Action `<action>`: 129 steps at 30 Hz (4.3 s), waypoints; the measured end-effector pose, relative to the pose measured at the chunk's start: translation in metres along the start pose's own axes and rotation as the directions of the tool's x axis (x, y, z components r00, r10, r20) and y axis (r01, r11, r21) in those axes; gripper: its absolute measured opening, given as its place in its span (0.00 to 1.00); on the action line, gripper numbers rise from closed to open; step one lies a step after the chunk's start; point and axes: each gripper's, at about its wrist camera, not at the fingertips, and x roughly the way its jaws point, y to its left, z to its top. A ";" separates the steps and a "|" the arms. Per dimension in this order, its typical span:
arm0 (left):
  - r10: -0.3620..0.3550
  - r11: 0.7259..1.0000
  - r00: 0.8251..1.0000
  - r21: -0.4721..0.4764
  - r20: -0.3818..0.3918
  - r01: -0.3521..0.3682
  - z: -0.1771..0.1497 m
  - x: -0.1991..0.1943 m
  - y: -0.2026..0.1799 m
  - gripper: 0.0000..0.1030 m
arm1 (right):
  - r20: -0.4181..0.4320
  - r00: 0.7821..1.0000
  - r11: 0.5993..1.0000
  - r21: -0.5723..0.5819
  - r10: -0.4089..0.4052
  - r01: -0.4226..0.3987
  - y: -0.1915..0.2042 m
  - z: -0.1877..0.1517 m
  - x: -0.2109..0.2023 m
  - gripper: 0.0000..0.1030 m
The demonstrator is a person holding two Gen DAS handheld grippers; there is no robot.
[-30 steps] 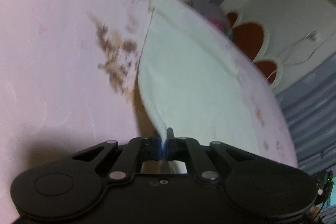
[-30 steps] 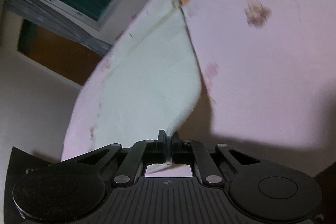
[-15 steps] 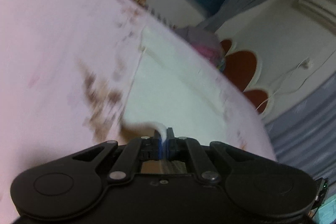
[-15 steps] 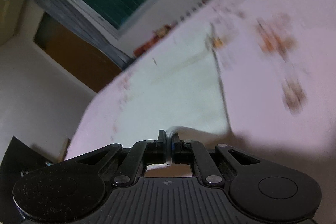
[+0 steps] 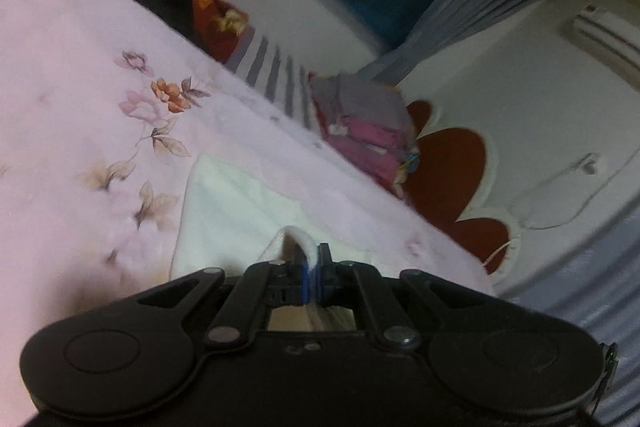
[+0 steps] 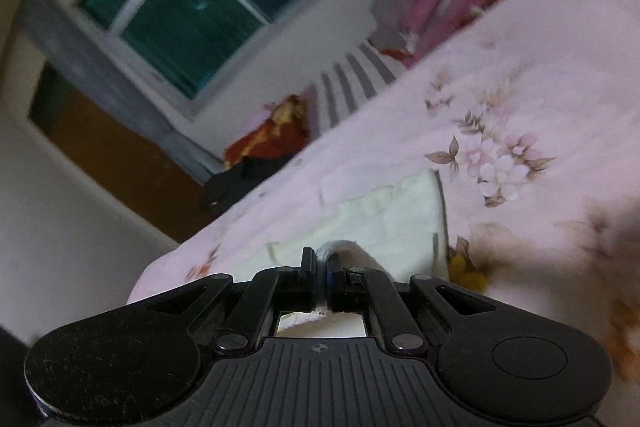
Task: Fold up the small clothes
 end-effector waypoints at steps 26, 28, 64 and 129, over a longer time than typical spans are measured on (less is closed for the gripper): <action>0.174 0.918 0.962 0.387 -0.212 -0.081 0.032 0.119 0.026 0.31 | -0.105 0.965 0.938 -0.279 -0.241 0.204 -0.041 0.024 0.137 0.42; 0.189 0.908 0.960 0.409 -0.205 -0.091 0.031 0.121 0.024 0.25 | -0.131 0.952 0.918 -0.329 -0.278 0.223 -0.041 0.020 0.148 0.27; 0.203 0.830 0.968 0.551 -0.149 -0.089 -0.033 0.161 -0.062 0.47 | -0.134 0.962 0.777 -0.620 -0.238 0.106 0.041 -0.031 0.194 0.30; 0.436 0.773 0.900 0.515 -0.006 -0.371 -0.145 -0.010 -0.040 0.62 | -0.053 0.917 0.826 -0.458 -0.396 0.330 0.011 -0.132 0.006 0.18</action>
